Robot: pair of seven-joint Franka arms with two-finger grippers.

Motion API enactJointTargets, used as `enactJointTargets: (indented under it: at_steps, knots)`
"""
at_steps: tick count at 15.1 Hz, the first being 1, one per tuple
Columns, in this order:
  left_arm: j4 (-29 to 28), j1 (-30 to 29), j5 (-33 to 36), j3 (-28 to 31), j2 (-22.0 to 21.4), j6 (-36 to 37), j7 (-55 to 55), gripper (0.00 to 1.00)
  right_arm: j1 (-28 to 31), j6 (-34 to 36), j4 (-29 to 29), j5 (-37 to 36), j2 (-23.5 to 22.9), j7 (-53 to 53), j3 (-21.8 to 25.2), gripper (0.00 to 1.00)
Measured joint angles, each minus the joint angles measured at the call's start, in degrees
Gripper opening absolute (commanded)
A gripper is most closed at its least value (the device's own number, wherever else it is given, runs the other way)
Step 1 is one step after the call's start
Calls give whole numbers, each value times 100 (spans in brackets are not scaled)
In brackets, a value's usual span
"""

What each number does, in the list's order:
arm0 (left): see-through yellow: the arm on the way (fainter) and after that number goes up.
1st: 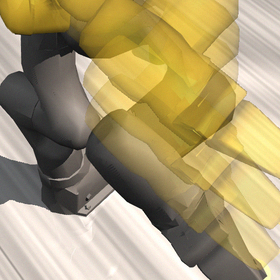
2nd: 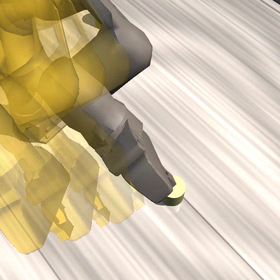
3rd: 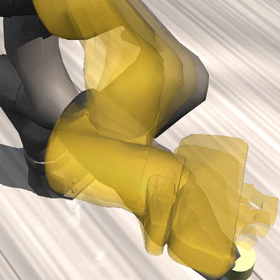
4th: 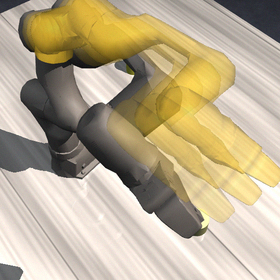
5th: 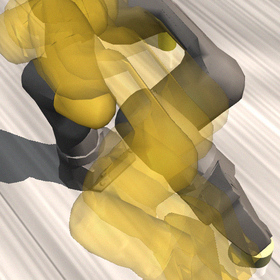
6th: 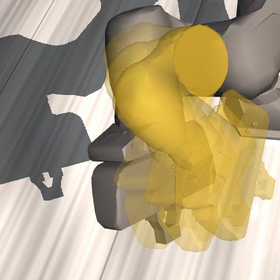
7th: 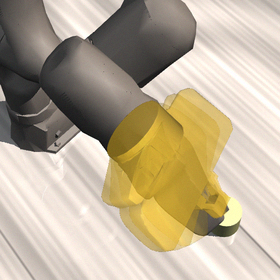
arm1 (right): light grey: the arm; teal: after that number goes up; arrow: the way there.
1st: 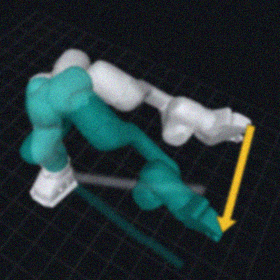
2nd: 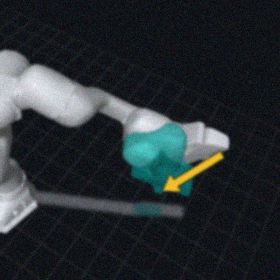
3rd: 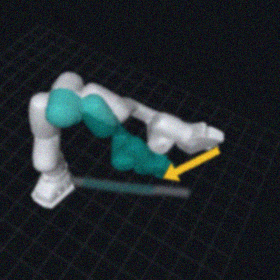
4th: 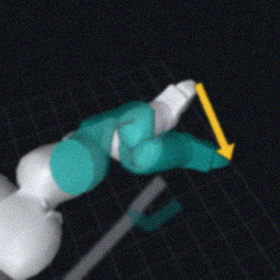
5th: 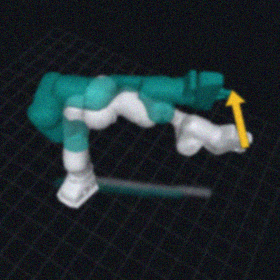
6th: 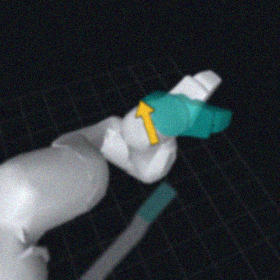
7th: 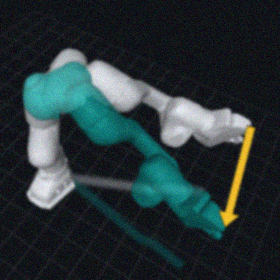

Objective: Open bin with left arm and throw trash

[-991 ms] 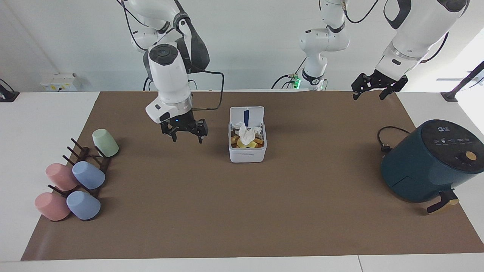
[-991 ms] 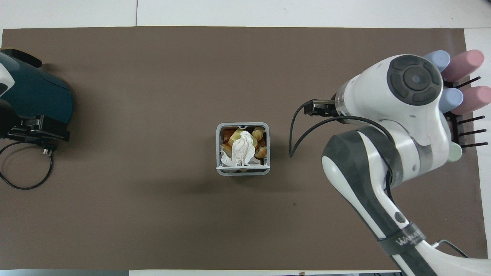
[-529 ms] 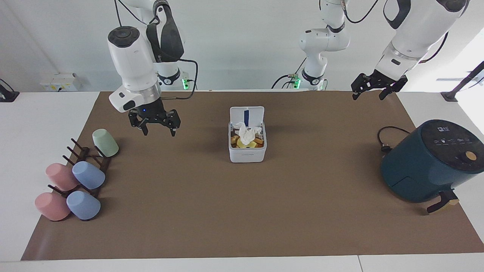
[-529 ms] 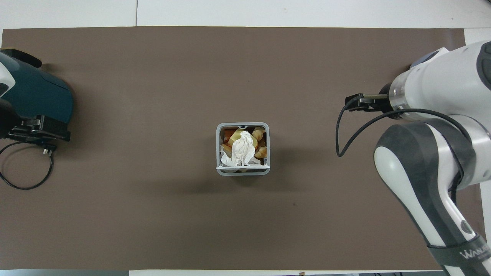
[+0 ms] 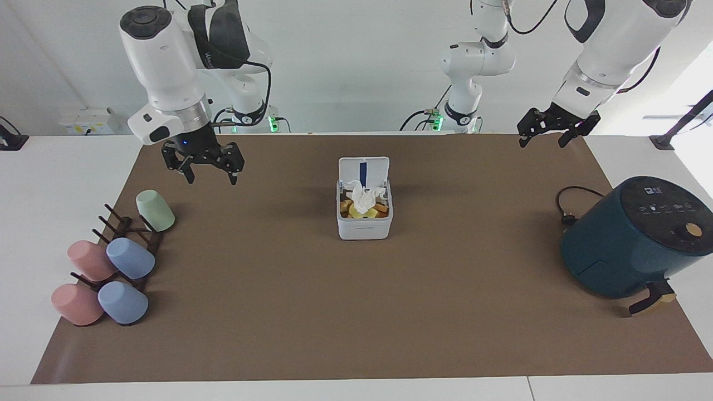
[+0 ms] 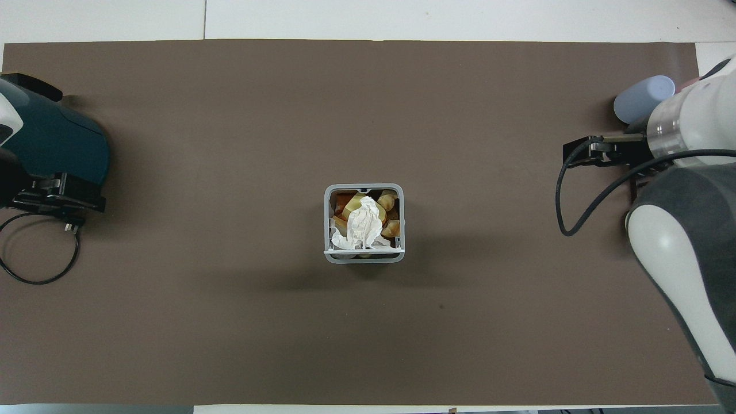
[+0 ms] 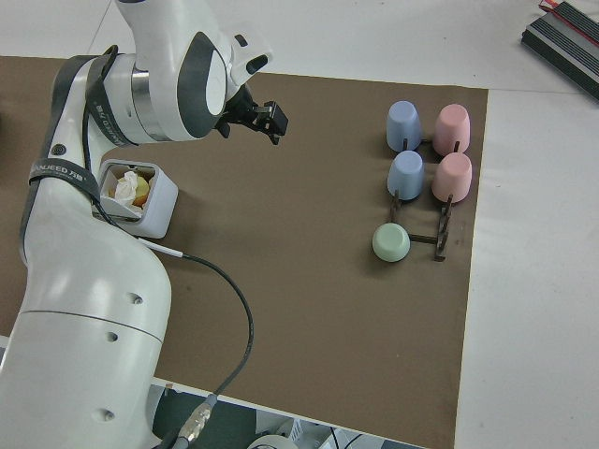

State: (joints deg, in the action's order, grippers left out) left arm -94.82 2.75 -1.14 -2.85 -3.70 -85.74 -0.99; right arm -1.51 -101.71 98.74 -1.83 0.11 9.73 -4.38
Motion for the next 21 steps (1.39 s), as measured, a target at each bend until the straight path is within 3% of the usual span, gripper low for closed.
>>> enactJointTargets:
  at_steps: [5, 21]
  knots:
    - [0, 1, 0, -5, 0, 0, 0, 100, 265, 239, -34, 0, -1, -329, 5, 100]
    - [0, 1, 0, -5, 0, 0, 0, 100, 253, 577, -194, 23, -5, -333, -101, 100]
